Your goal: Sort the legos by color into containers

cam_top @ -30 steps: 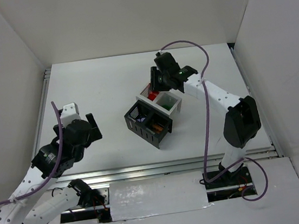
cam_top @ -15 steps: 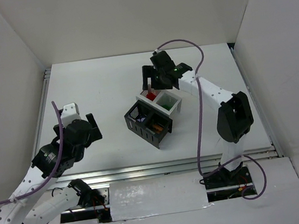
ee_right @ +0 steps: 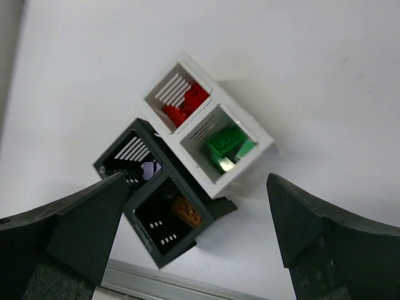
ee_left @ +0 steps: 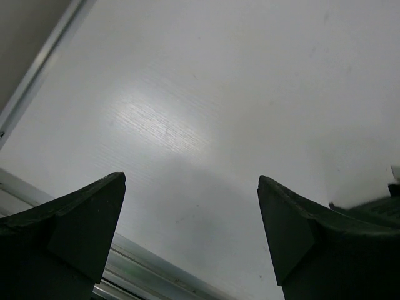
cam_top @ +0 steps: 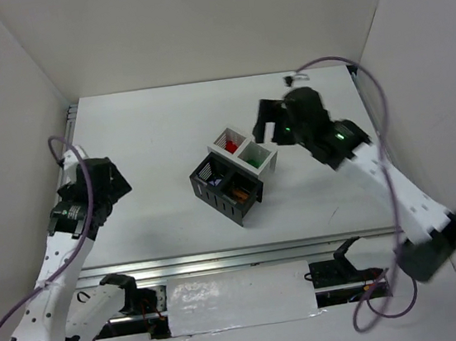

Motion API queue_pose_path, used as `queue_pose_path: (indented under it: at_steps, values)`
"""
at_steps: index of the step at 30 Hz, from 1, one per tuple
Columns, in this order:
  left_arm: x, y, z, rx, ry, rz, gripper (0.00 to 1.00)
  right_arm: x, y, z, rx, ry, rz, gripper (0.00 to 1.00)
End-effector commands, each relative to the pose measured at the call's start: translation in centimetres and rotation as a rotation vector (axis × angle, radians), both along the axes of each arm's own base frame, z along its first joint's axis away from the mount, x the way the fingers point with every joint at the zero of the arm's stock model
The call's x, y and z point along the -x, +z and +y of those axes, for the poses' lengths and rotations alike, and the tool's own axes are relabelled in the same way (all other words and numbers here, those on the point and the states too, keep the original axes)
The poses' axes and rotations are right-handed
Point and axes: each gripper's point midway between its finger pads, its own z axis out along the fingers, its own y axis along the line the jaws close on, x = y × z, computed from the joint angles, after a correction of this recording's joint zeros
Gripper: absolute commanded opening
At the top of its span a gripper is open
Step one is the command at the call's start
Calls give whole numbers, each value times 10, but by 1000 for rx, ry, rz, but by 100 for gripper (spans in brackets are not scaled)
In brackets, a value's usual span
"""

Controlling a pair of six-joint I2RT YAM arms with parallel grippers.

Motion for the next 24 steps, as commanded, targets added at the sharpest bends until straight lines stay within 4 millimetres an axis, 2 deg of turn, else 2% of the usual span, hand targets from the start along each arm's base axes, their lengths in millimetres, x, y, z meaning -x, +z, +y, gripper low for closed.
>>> queue_pose_path:
  at_steps: [1,2,3,4,5,9,11,14,18,24]
  values:
    - [-9,36,18,44,27,-131,100,60,61,-73,-21,-168,-189,100]
    - [-7,39,22,36,39,-137,100,75,66,-83,-29,-174,-209,100]
    - [-4,49,26,27,56,-163,100,98,85,-101,-69,-194,-276,100]
    - [-2,53,27,20,60,-171,99,112,86,-110,-65,-197,-280,100]
    - [0,57,27,17,52,-181,99,132,99,-124,-106,-204,-331,100]
    - [20,74,29,7,30,-235,100,183,118,-146,-175,-164,-399,100]
    - [32,81,28,8,13,-258,100,203,118,-153,-181,-133,-415,100]
    - [46,89,31,-10,2,-268,99,214,104,-170,-136,-177,-388,100]
    - [66,96,36,-45,-13,-302,100,217,86,-184,-82,-232,-353,100]
    - [77,103,39,-54,-4,-341,99,220,94,-185,-113,-225,-400,100]
